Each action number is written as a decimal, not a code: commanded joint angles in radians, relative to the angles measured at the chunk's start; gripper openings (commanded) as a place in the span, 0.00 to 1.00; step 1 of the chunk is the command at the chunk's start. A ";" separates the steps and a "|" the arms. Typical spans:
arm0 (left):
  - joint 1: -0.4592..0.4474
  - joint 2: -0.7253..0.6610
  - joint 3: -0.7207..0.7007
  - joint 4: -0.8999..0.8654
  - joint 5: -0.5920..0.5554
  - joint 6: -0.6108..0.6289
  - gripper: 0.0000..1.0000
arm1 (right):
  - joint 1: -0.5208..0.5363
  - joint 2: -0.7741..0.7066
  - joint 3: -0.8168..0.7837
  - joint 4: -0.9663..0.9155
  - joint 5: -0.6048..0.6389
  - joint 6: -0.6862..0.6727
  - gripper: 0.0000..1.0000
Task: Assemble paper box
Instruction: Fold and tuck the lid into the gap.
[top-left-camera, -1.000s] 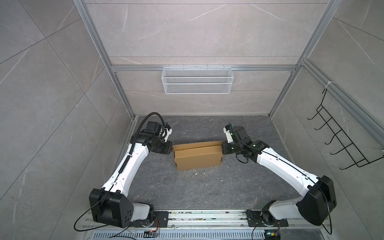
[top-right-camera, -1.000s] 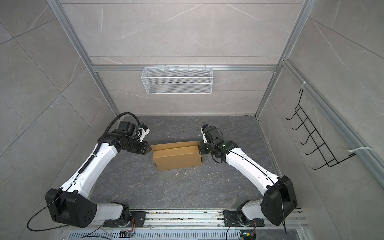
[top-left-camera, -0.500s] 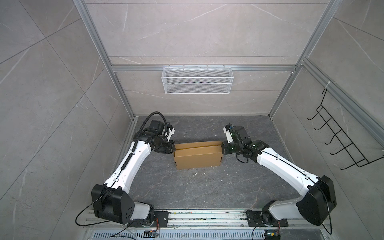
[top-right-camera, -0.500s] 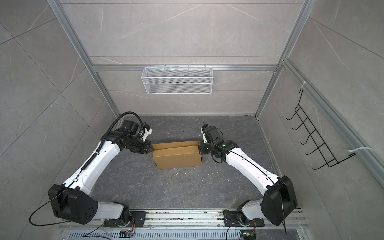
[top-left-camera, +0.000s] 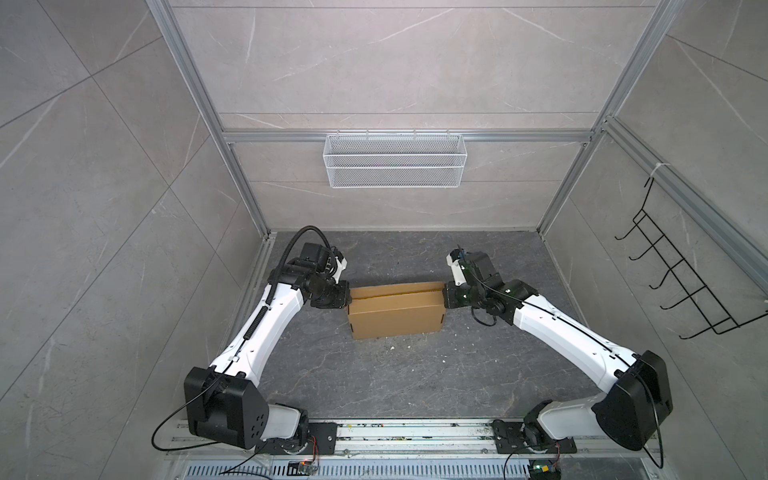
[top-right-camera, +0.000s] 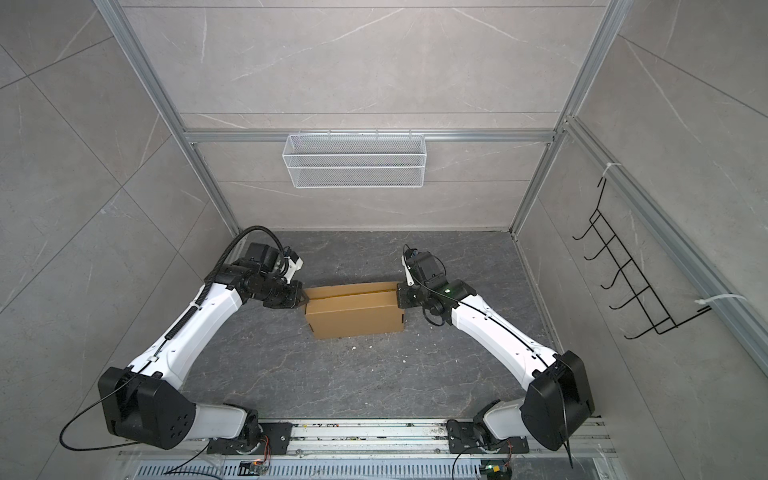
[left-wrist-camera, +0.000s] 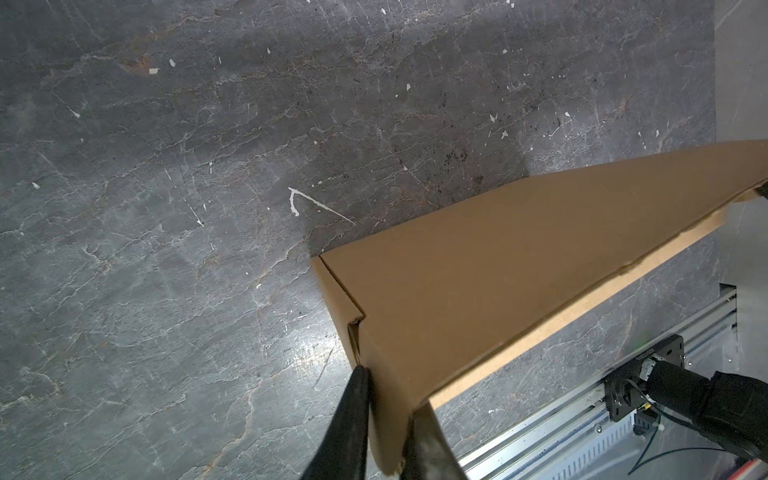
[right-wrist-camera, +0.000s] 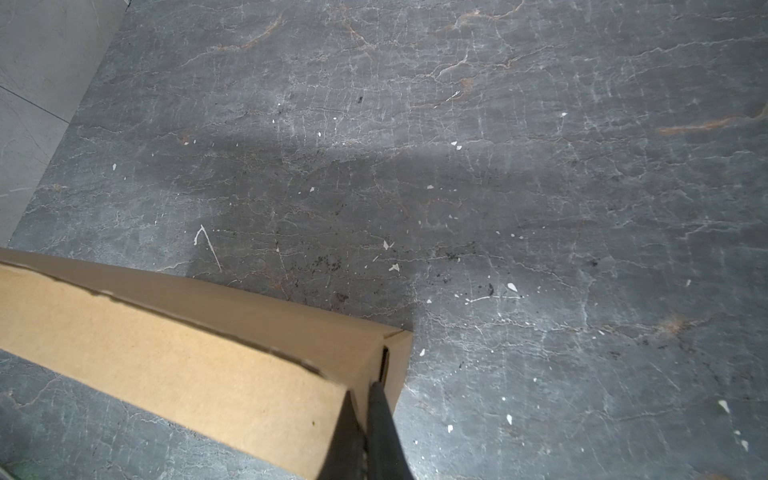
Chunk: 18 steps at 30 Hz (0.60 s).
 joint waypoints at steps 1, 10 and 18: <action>-0.004 -0.035 -0.022 0.035 0.015 -0.039 0.16 | 0.012 0.060 -0.038 -0.166 -0.025 0.010 0.00; -0.004 -0.048 -0.041 0.063 0.019 -0.089 0.11 | 0.015 0.061 -0.038 -0.165 -0.025 0.015 0.00; -0.006 -0.073 -0.100 0.107 0.008 -0.085 0.06 | 0.016 0.061 -0.040 -0.165 -0.024 0.014 0.00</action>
